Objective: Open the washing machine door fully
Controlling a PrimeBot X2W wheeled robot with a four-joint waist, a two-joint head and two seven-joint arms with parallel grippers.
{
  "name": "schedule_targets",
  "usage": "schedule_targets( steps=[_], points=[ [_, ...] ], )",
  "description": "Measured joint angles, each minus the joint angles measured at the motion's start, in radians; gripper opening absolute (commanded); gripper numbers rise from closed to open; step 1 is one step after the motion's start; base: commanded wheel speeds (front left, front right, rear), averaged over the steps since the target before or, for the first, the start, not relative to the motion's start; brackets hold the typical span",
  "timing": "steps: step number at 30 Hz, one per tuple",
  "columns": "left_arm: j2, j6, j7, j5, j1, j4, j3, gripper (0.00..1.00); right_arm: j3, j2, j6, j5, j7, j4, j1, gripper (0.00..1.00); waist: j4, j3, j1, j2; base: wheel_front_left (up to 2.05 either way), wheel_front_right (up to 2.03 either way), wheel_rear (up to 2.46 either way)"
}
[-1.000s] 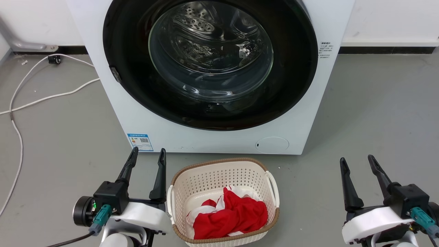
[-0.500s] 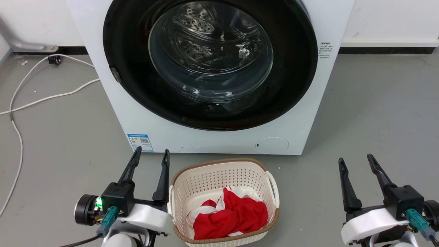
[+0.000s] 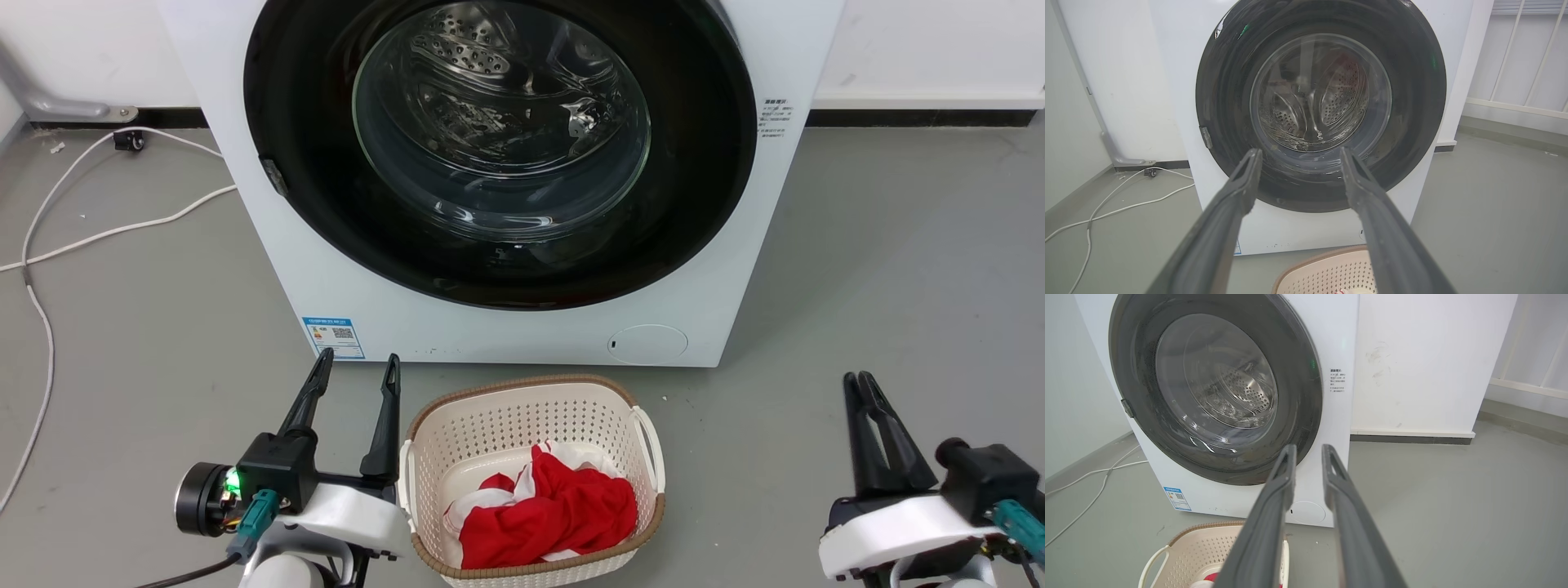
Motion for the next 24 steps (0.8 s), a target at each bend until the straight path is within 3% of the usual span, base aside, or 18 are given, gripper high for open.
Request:
schedule_targets(
  steps=[5,14,18,24],
  points=[
    [-0.002,-0.001,0.0,0.002,0.0,0.0,0.004,1.0,-0.001,0.0,0.0,0.314,-0.045,0.01,-0.003,0.0,0.0,0.0,0.0,0.0,0.0,0.0,0.0],
    [-0.005,-0.001,-0.001,0.0,0.0,-0.005,0.018,1.0,0.023,0.001,0.0,1.105,-0.079,-0.058,-0.065,0.0,-0.007,0.006,0.0,0.0,0.0,0.0,0.0],
    [-0.006,0.0,-0.001,-0.002,-0.007,-0.018,0.027,1.0,-0.02,0.002,0.0,1.324,-0.058,-0.087,-0.147,0.0,-0.013,0.025,0.0,0.0,0.0,0.0,0.0],
    [-0.007,0.001,-0.002,-0.011,-0.029,-0.035,0.036,1.0,-0.126,-0.031,0.0,1.493,0.008,0.003,-0.343,0.0,-0.02,0.061,0.0,0.0,0.0,0.0,0.0]
  ],
)
